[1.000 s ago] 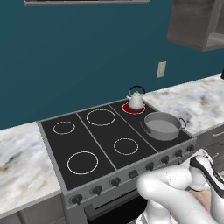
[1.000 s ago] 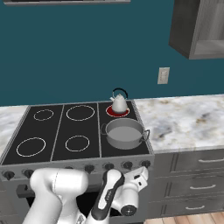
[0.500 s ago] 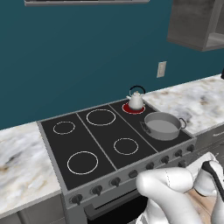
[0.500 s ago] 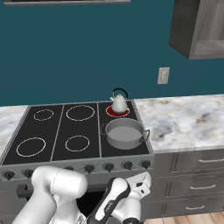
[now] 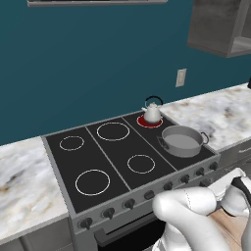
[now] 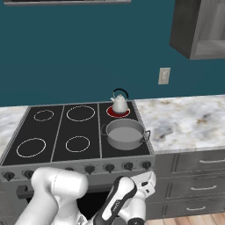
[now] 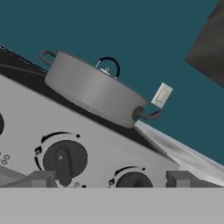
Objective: Pick the kettle from the cabinet and place it on a stove burner. Then pick the pot from the counter and place it on another stove burner. Finally, turn both burners on.
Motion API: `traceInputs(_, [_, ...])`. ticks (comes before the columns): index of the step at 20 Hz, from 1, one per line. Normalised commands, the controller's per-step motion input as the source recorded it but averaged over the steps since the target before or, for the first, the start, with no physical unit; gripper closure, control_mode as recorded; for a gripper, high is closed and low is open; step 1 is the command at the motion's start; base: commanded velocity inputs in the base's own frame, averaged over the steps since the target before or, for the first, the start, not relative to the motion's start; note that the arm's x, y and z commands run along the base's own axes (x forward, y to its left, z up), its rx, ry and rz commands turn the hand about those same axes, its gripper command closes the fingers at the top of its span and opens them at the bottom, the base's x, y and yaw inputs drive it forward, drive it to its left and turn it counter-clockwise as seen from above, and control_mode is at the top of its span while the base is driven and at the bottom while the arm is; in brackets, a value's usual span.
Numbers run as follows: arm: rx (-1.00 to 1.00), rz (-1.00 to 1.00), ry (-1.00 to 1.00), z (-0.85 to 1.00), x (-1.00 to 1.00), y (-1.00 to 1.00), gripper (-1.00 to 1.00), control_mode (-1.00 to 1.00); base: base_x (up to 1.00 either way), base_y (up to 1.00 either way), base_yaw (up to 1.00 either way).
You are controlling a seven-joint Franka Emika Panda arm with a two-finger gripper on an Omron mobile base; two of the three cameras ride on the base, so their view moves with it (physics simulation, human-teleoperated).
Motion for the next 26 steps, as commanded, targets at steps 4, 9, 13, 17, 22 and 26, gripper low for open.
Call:
traceInputs(4, [0.02, 0.0, 0.0, 0.04, 0.01, -0.24, -1.0, -1.0, 0.0, 0.0, 0.0])
traceInputs(9, [0.02, 0.0, 0.0, 0.0, 0.03, -0.19, -1.0, -1.0, 0.0, 0.0, 0.0])
traceInputs(13, [0.0, 0.0, 0.0, 0.0, 0.09, -0.03, -1.0, -1.0, 0.0, 0.0, 0.0])
traceInputs(17, [0.0, 0.0, 0.0, 0.0, 0.18, -0.02, -1.0, -1.0, 0.0, 0.0, 0.0])
traceInputs(22, [0.0, 0.0, 0.02, 0.0, 0.25, -0.01, -1.0, -1.0, 0.0, 0.0, 0.0])
traceInputs(26, [0.0, 0.0, 0.0, -0.01, 0.18, -0.03, -1.0, -1.0, 0.0, 0.0, 0.0])
